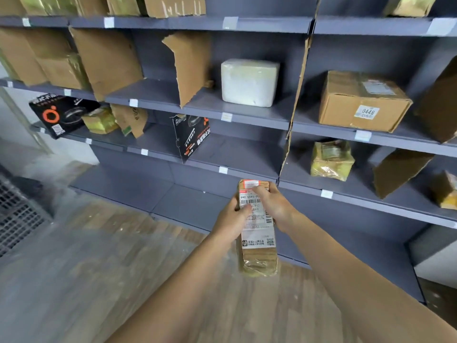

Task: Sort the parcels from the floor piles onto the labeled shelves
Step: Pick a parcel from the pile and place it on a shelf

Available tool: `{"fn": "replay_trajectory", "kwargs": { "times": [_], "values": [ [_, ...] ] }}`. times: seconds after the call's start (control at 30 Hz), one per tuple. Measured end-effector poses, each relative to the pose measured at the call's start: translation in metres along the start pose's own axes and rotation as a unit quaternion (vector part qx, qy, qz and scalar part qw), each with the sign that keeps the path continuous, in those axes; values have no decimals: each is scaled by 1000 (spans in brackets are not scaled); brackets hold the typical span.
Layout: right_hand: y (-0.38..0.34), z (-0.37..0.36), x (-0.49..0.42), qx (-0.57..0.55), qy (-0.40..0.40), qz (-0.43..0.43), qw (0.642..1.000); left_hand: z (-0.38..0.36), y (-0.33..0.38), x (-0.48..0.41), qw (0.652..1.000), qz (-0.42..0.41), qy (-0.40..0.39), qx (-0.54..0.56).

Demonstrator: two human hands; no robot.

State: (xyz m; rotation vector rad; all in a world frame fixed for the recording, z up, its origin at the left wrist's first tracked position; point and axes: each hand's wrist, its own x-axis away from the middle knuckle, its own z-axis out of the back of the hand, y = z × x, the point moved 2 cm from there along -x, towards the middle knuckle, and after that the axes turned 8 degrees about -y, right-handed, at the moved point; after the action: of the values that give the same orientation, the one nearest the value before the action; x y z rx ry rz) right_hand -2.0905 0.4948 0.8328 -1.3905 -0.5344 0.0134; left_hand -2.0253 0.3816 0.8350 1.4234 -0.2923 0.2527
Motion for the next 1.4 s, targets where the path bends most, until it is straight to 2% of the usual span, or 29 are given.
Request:
{"fn": "replay_trajectory", "kwargs": {
  "times": [0.3,0.53,0.7,0.87,1.03,1.2,1.4],
  "values": [
    [-37,-94,-89,27,-29,-8,999,118,-6,-55,998,19,59,9],
    [-69,-212,-163,76,-37,-11,996,260,-20,-85,994,18,101,21],
    [-87,-309,-221,93,-27,-8,995,372,-35,-115,996,25,82,-2],
    [-95,-377,-270,62,-34,-49,996,460,-45,-143,997,30,69,-19],
    [-96,-415,-317,85,20,-78,993,512,-59,-167,995,62,53,61],
    [-103,-434,-372,139,75,-81,984,545,-70,-211,997,58,34,31],
    [-108,-432,-439,98,120,-86,984,569,-65,-281,999,32,-11,4]
  ]
}}
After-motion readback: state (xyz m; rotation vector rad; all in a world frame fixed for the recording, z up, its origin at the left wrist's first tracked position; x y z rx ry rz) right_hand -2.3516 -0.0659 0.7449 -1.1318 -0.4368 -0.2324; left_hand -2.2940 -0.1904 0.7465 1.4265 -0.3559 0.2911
